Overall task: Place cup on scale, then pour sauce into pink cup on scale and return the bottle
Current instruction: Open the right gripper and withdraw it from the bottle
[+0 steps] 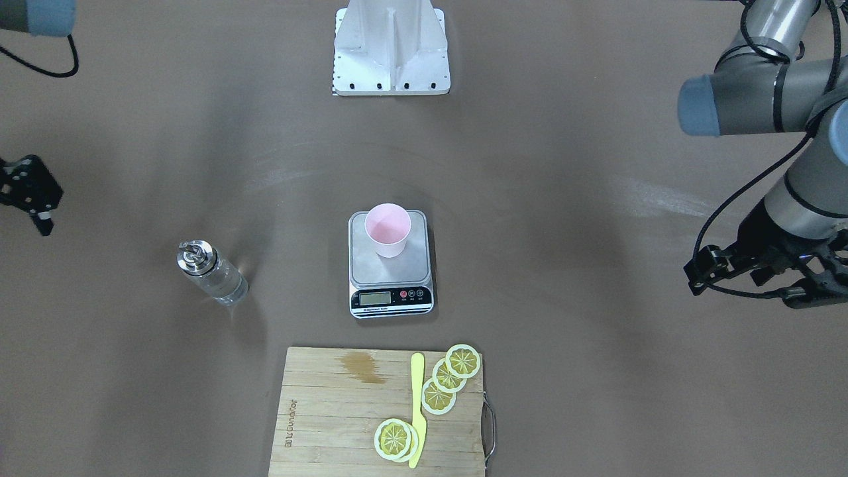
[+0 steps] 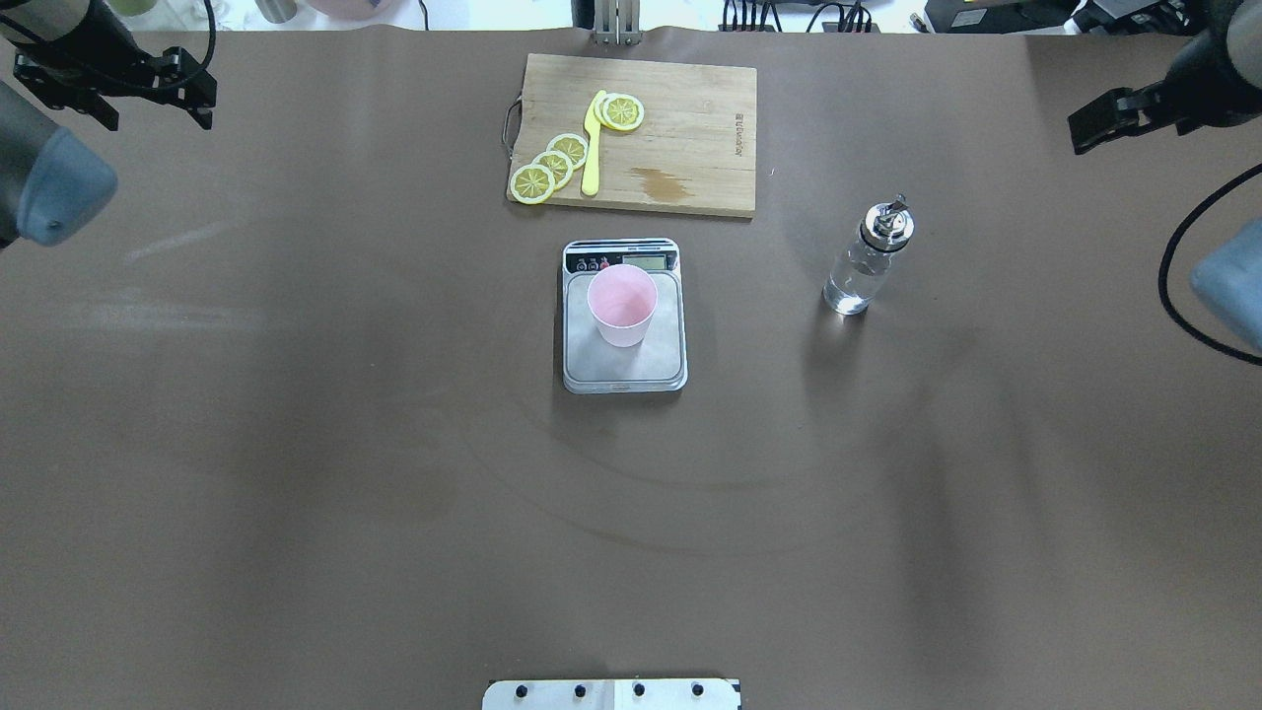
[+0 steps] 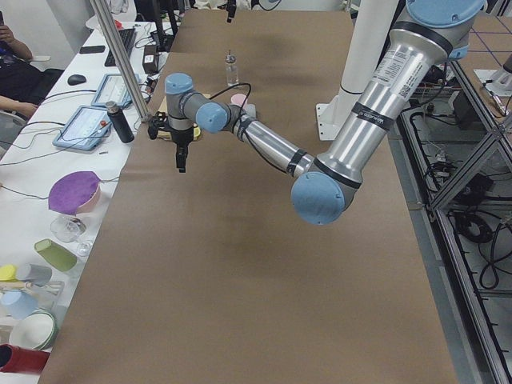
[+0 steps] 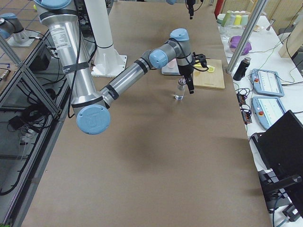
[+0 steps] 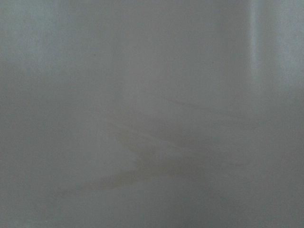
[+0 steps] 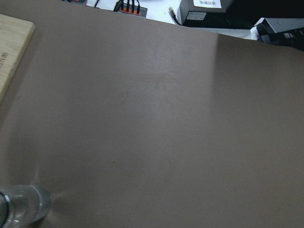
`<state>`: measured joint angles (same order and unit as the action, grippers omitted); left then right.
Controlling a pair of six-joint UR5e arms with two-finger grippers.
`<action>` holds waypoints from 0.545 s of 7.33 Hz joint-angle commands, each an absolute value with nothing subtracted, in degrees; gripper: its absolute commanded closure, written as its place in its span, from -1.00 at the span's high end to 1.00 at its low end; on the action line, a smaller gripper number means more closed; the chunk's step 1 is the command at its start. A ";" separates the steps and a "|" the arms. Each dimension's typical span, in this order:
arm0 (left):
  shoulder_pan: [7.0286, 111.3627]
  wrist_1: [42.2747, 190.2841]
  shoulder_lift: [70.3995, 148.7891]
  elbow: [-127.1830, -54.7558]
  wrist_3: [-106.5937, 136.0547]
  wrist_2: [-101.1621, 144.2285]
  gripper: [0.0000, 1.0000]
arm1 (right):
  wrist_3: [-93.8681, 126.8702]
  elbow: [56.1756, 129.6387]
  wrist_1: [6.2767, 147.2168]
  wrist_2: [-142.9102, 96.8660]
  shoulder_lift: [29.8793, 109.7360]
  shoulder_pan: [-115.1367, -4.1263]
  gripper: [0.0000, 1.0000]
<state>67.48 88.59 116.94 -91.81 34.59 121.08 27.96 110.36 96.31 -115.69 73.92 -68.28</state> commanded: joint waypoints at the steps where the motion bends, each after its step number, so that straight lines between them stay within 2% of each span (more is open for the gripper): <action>1: 74.68 88.33 109.46 -91.76 18.07 120.68 0.97 | 23.91 97.70 95.72 -119.26 77.58 -72.68 1.00; 3: 83.64 87.46 108.81 -85.29 8.12 121.46 0.97 | 24.26 89.76 93.01 -119.54 78.15 -72.60 1.00; 4: 86.37 88.23 107.68 -85.17 7.65 123.38 0.97 | 23.82 89.74 92.81 -120.75 78.92 -72.42 1.00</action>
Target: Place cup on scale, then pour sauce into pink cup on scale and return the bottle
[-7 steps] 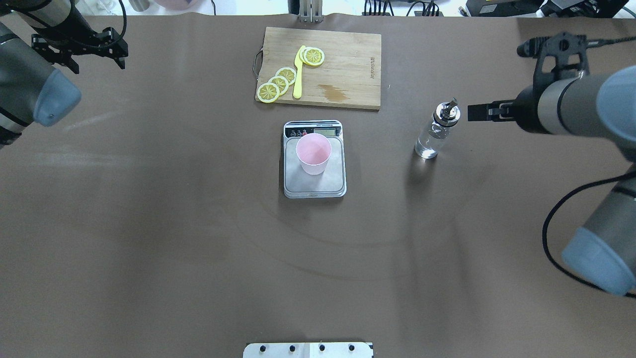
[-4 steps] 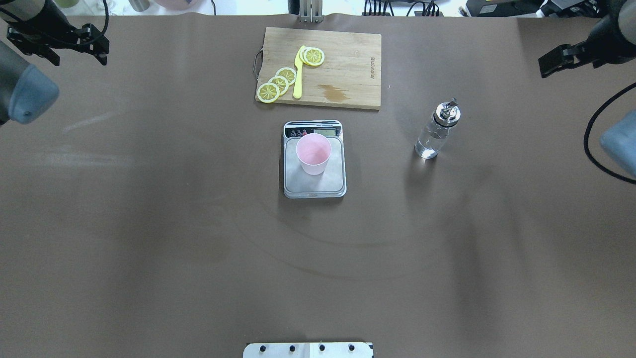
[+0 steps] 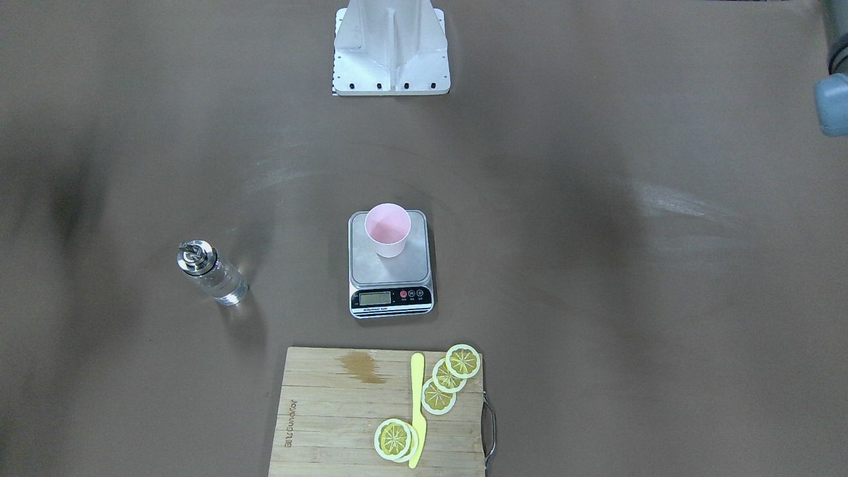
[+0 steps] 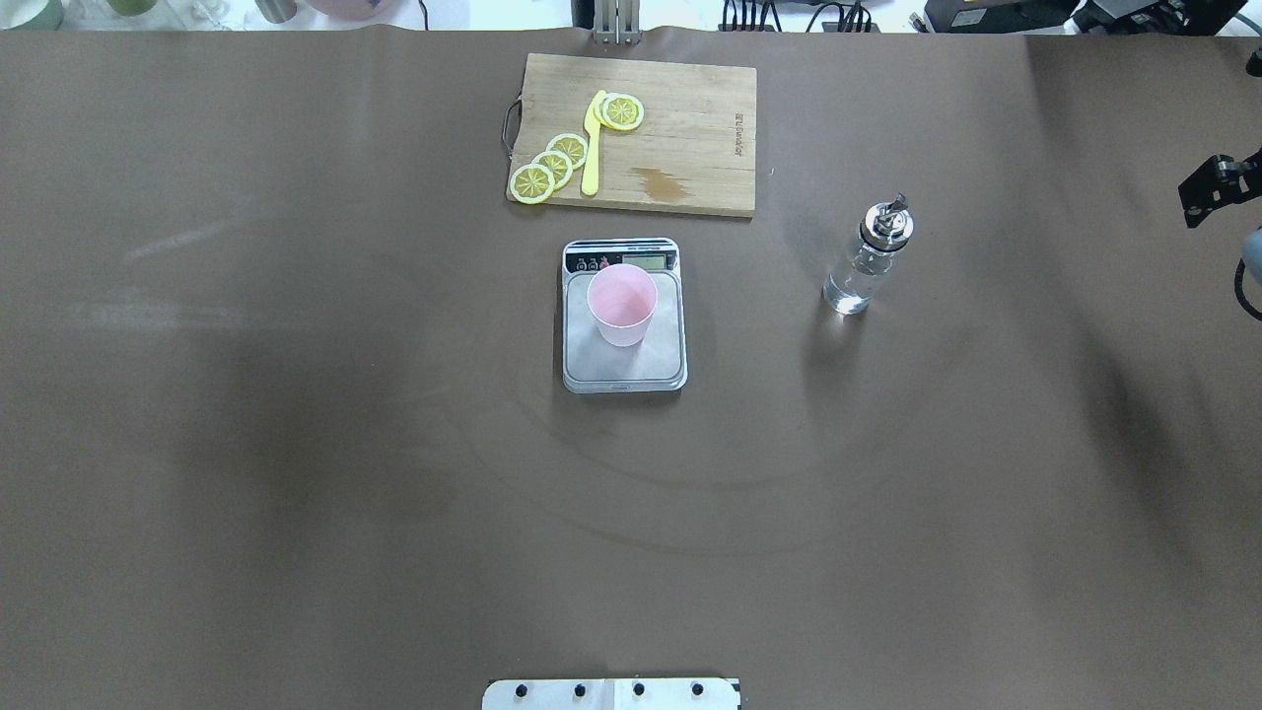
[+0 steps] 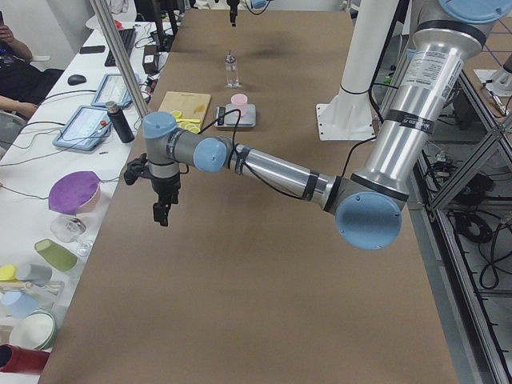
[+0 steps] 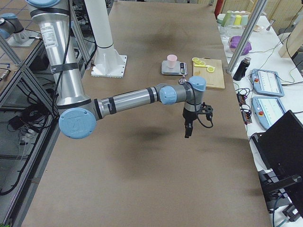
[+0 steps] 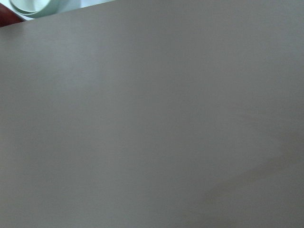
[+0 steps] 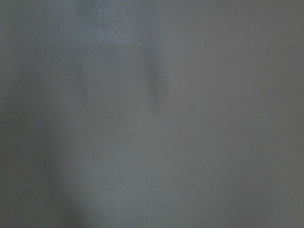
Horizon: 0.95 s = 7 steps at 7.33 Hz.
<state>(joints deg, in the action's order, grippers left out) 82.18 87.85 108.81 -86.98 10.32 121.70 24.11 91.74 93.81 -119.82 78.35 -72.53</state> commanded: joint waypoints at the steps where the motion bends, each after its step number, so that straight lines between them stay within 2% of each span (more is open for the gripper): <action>1: 86.74 90.07 104.79 -84.64 3.56 124.27 0.97 | 21.56 89.82 92.81 -122.68 79.45 -73.38 1.00; 4: 87.10 89.65 102.84 -81.56 3.52 126.63 0.97 | 6.64 89.73 92.81 -134.95 81.46 -84.42 1.00; 7: 87.89 88.95 102.40 -81.47 3.60 128.67 0.97 | 3.34 89.21 93.25 -135.35 82.44 -86.92 1.00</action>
